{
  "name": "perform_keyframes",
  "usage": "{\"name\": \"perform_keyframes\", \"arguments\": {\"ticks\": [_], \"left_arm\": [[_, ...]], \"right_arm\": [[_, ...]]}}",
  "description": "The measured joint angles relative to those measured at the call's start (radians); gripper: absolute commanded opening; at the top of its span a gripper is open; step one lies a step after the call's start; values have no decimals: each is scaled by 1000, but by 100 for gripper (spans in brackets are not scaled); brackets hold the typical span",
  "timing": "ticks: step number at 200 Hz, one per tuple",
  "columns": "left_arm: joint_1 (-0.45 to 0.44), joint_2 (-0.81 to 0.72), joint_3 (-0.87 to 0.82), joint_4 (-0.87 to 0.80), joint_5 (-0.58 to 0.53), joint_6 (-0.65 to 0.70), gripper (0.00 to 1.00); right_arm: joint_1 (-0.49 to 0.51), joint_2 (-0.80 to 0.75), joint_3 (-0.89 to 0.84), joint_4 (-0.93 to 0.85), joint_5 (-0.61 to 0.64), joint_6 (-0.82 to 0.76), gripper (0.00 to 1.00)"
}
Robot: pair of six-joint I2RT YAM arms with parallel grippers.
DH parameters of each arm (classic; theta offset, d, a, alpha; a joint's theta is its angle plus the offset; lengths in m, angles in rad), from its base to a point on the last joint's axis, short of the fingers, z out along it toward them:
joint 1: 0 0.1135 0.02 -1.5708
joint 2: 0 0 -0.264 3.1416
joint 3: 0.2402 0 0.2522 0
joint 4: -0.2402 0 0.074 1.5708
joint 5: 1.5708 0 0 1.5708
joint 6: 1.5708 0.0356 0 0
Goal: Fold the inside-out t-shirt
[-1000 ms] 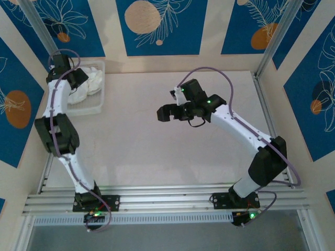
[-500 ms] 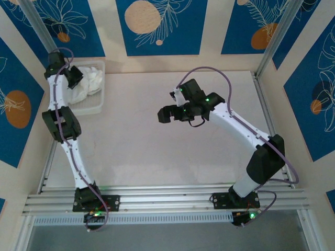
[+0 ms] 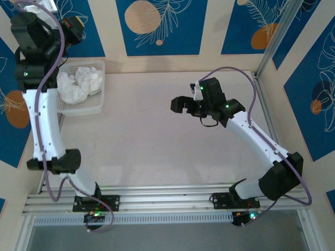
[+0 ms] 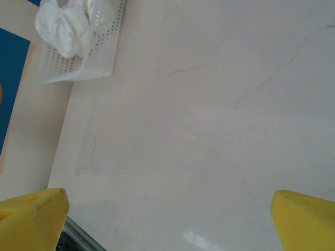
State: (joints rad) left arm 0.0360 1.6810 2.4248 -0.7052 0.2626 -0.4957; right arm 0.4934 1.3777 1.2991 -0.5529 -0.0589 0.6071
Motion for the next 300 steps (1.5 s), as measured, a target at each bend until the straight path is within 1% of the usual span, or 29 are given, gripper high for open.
{"name": "perform_keyframes", "arguments": {"ticks": [15, 20, 31, 50, 69, 88, 114, 120, 128, 136, 144, 158, 163, 171, 177, 200, 204, 208, 216, 220, 229, 234, 254, 269, 300], "left_arm": [[15, -34, -93, 2, -78, 15, 25], [21, -36, -128, 3, -100, 12, 27], [33, -33, -201, 2, -137, 11, 28], [52, 28, -335, 0, -174, 13, 29], [85, 91, -425, -26, -197, 4, 32], [137, 142, -456, -47, -206, -23, 33], [225, 216, -449, -45, -201, -80, 33], [251, 245, -441, -43, -192, -99, 35], [280, 288, -428, -41, -180, -116, 40], [306, 332, -414, -38, -167, -127, 49], [330, 386, -397, -33, -156, -145, 60], [357, 477, -356, -32, -135, -159, 82], [365, 510, -339, -31, -130, -153, 87], [375, 557, -309, -30, -120, -156, 92], [379, 591, -288, -26, -109, -154, 94], [379, 670, -241, 5, -60, -153, 94], [378, 679, -239, 11, -52, -153, 92], [377, 684, -237, 17, -45, -153, 87], [375, 694, -236, 27, -34, -159, 67], [374, 697, -236, 29, -31, -148, 55], [374, 702, -235, 33, -26, -154, 16], [374, 703, -234, 33, -26, -150, 0], [374, 705, -229, 34, -10, -150, 0], [373, 701, -223, 47, 22, -151, 0], [350, 629, -197, 45, 72, -153, 0]], "right_arm": [[0, -1, -7, -1, -1, 9, 99], [0, -2, -8, -1, 0, 11, 99], [-3, -8, -8, -1, 0, 12, 99], [-6, -19, -8, -1, 0, 14, 99], [-11, -20, -10, 2, 1, 14, 99], [-14, -19, -26, 10, 3, 14, 99], [-21, 0, -38, 14, 3, 10, 99], [-24, 11, -38, 16, 3, 9, 99], [-31, 31, -38, 19, 3, 4, 99], [-37, 51, -38, 20, 2, -1, 99], [-45, 76, -38, 23, -2, -8, 99], [-56, 124, -33, 22, -9, -21, 99], [-60, 143, -29, 23, -12, -26, 99], [-64, 174, -18, 23, -21, -32, 99], [-67, 198, -9, 23, -28, -35, 99], [-76, 283, 40, 27, -60, -45, 99], [-76, 295, 47, 29, -67, -47, 99], [-77, 304, 53, 29, -72, -48, 99], [-77, 323, 65, 30, -83, -50, 99], [-77, 331, 71, 29, -88, -51, 99], [-77, 340, 77, 30, -98, -51, 99], [-77, 341, 80, 28, -101, -51, 99], [-77, 340, 95, 26, -106, -51, 99], [-77, 327, 100, 26, -105, -50, 99], [-77, 238, 89, 27, -94, -30, 99]]}}
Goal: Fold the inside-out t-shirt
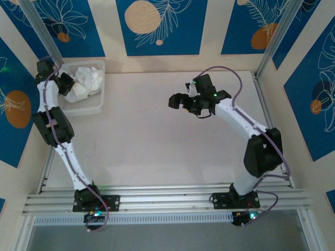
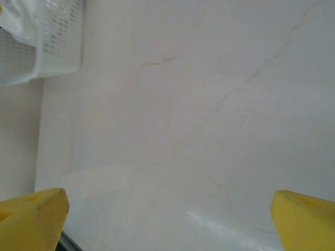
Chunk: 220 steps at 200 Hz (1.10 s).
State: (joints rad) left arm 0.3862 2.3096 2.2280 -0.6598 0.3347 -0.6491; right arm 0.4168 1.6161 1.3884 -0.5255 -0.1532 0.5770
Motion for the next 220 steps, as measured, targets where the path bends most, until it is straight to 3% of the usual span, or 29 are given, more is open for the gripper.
{"name": "perform_keyframes", "arguments": {"ticks": [36, 72, 93, 120, 131, 153, 161, 191, 220], "left_arm": [[-135, -184, 205, -2, 33, -9, 0], [-413, -442, 264, 58, 43, -14, 0], [-594, -569, 131, 109, 37, 24, 0], [-710, -680, -223, 182, -50, 85, 0], [-737, -684, -370, 197, -90, 104, 15], [-767, -676, -664, 195, -196, 137, 57], [-769, -680, -743, 175, -260, 145, 67], [-754, -771, -881, 85, -515, 191, 74], [-710, -906, -928, 56, -578, 172, 73]], "right_arm": [[2, -181, -58, 18, 26, 45, 99], [2, -327, -122, 40, 77, 93, 99], [-6, -370, -156, 47, 93, 128, 99], [-33, -402, -196, 47, 94, 172, 99], [-53, -418, -220, 45, 93, 191, 99], [-96, -460, -272, 39, 86, 220, 99], [-108, -476, -289, 37, 85, 226, 99], [-114, -478, -307, 26, 66, 226, 99], [-70, -393, -309, 36, 48, 216, 98]]}}
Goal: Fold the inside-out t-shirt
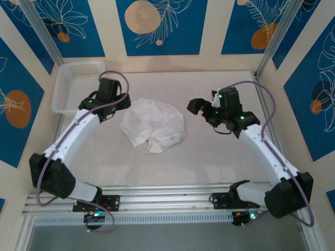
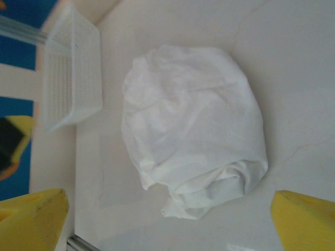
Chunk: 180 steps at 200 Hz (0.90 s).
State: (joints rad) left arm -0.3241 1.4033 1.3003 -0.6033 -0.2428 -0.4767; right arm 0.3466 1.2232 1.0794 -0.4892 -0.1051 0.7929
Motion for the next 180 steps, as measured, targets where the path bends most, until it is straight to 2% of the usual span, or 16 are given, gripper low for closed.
{"name": "perform_keyframes", "arguments": {"ticks": [15, 27, 52, 64, 75, 92, 102, 109, 113, 149, 180], "left_arm": [[13, -26, -60, 5, 39, -23, 73], [17, -11, -132, 27, 113, -44, 73], [15, 107, -288, 97, 309, -103, 73], [15, 158, -338, 131, 369, -133, 70], [14, 190, -360, 151, 400, -153, 61], [14, 224, -359, 189, 415, -180, 23], [14, 240, -350, 212, 420, -184, 0], [14, 251, -342, 222, 419, -188, 0], [14, 258, -336, 229, 420, -188, 0], [28, 248, -313, 236, 426, -195, 0], [52, 105, -238, 144, 397, -164, 0]], "right_arm": [[36, 79, 0, 8, -8, -10, 96], [69, 156, 1, 11, -8, -24, 94], [144, 310, 2, 15, 1, -40, 92], [172, 370, 2, 24, 1, -43, 86], [194, 417, 3, 40, -6, -39, 73], [214, 481, 16, 63, -19, -41, 44], [220, 507, 24, 74, -21, -36, 20], [221, 517, 27, 79, -21, -35, 5], [221, 517, 27, 81, -20, -36, 0], [185, 441, 23, 77, -3, -41, 0], [109, 216, 24, 58, 30, -73, 0]]}}
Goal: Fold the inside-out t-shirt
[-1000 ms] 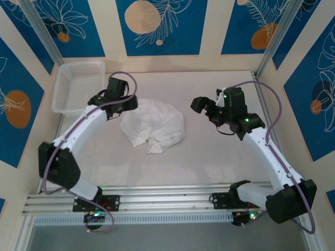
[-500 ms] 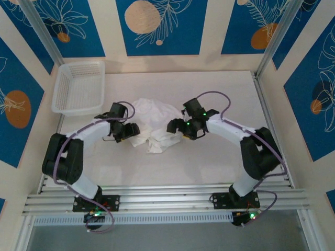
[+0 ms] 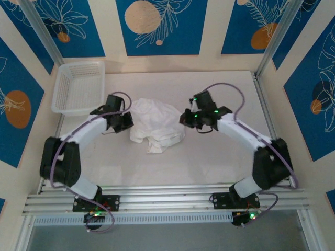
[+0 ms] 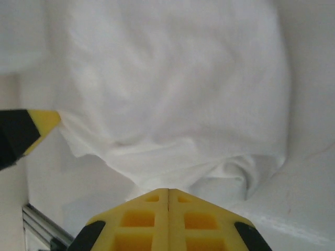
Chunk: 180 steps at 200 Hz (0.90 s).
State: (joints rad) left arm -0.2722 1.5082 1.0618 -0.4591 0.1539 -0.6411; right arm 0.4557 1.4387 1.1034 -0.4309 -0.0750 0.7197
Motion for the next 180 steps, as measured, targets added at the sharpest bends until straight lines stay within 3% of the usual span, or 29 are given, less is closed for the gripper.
{"name": "perform_keyframes", "arguments": {"ticks": [9, 37, 50, 90, 114, 130, 144, 166, 174, 180], "left_arm": [[3, -56, 46, -30, -16, 17, 0], [3, -192, 180, -61, -34, 63, 0], [3, -231, 203, -61, -32, 75, 0], [3, -237, 197, -107, -32, 77, 0], [3, -231, 193, -135, -37, 93, 0], [3, -228, 193, -153, -51, 101, 0], [3, -226, 193, -167, -74, 101, 0], [4, -225, 194, -205, -127, 97, 0], [8, -222, 199, -222, -141, 94, 0], [13, -217, 208, -238, -150, 92, 0]], "right_arm": [[-17, -64, 4, -8, 23, -15, 1], [40, -131, 37, -27, 89, -53, 38], [121, -100, 35, -14, 117, -55, 48], [390, 174, 48, 41, 242, -31, 53], [452, 350, 89, 53, 288, 27, 69], [472, 432, 131, 46, 314, 66, 71], [486, 499, 183, 35, 344, 95, 62], [491, 536, 207, 21, 387, 111, 14], [487, 530, 201, 18, 394, 111, 1], [481, 520, 190, 22, 394, 109, 0]]}}
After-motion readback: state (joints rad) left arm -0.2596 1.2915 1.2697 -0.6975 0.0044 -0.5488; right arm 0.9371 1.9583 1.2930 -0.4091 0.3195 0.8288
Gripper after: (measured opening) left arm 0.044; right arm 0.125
